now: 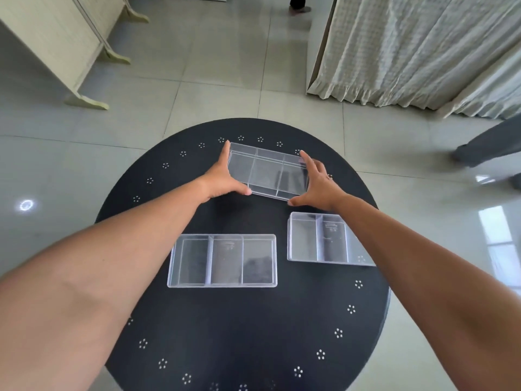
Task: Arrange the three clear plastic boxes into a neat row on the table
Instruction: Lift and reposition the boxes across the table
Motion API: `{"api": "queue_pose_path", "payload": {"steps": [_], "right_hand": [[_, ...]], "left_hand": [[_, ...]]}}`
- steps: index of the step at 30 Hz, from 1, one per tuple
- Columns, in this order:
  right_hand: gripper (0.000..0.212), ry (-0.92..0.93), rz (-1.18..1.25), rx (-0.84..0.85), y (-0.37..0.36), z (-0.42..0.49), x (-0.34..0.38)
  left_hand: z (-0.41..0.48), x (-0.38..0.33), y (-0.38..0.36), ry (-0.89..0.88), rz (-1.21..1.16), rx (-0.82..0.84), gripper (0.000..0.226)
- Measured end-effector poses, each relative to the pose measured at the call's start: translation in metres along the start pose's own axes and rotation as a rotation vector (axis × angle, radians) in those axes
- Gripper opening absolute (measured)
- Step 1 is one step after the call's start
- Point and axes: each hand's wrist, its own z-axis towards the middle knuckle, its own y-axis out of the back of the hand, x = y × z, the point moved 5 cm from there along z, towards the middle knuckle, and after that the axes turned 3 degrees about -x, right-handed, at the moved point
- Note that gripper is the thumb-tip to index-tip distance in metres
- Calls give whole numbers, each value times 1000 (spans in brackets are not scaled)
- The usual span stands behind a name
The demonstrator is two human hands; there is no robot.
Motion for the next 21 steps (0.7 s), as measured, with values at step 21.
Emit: {"api": "queue_pose_path", "payload": {"steps": [21], "right_hand": [[69,-390,1082,424,36,18,9]], "left_hand": [[12,-42,42,-194,-395,-191,85]]}}
